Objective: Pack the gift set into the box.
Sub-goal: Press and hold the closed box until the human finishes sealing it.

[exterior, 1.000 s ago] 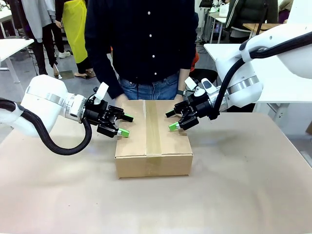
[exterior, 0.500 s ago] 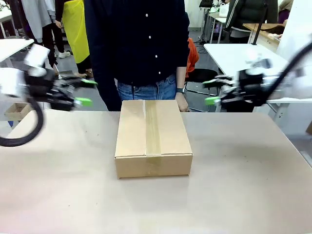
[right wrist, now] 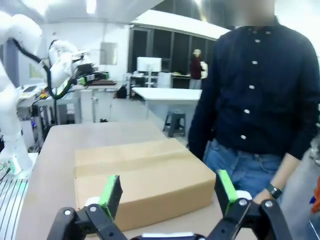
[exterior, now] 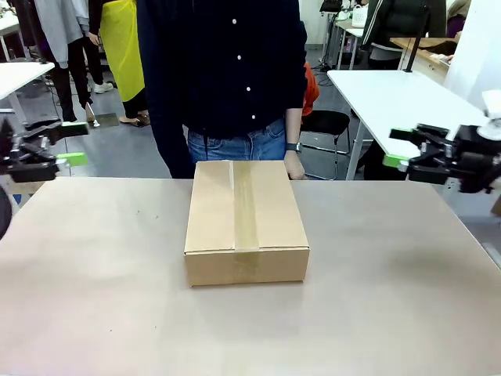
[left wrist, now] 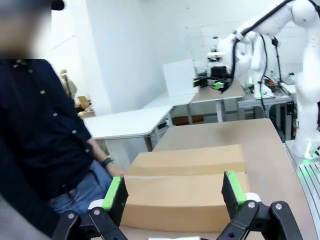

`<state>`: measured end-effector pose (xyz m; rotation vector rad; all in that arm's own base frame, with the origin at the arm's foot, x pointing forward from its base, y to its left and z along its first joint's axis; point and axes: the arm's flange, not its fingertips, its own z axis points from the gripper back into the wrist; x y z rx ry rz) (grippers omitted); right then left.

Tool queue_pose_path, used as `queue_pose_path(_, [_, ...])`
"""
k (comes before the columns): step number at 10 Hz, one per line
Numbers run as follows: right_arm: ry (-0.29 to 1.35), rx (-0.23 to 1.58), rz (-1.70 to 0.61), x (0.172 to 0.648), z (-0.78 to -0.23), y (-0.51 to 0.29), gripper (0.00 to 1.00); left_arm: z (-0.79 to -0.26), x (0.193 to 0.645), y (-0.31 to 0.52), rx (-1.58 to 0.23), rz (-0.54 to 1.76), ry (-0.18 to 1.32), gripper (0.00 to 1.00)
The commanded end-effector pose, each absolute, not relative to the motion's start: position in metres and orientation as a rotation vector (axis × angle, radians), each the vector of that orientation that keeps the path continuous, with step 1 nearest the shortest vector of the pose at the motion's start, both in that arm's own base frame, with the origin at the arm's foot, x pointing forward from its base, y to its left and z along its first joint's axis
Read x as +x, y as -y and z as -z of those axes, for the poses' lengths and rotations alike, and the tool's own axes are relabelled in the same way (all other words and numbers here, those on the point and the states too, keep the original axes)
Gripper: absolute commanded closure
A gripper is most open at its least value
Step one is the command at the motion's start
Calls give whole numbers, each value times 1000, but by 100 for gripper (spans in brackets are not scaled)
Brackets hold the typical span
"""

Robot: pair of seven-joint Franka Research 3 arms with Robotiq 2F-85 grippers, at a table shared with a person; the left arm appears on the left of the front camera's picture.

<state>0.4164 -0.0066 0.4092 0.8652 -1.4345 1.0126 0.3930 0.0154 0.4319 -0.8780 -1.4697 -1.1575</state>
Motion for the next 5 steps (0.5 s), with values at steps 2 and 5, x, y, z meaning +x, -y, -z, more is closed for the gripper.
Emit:
queue_pose_path(2, [1386,881,-1057,431,-418,-1,0,-440,403,-6,-885,1174,1453,0])
queue_pose_path(5, [1386,881,-1057,431,-418,-1,0,-440,403,-6,-885,1174,1453,0])
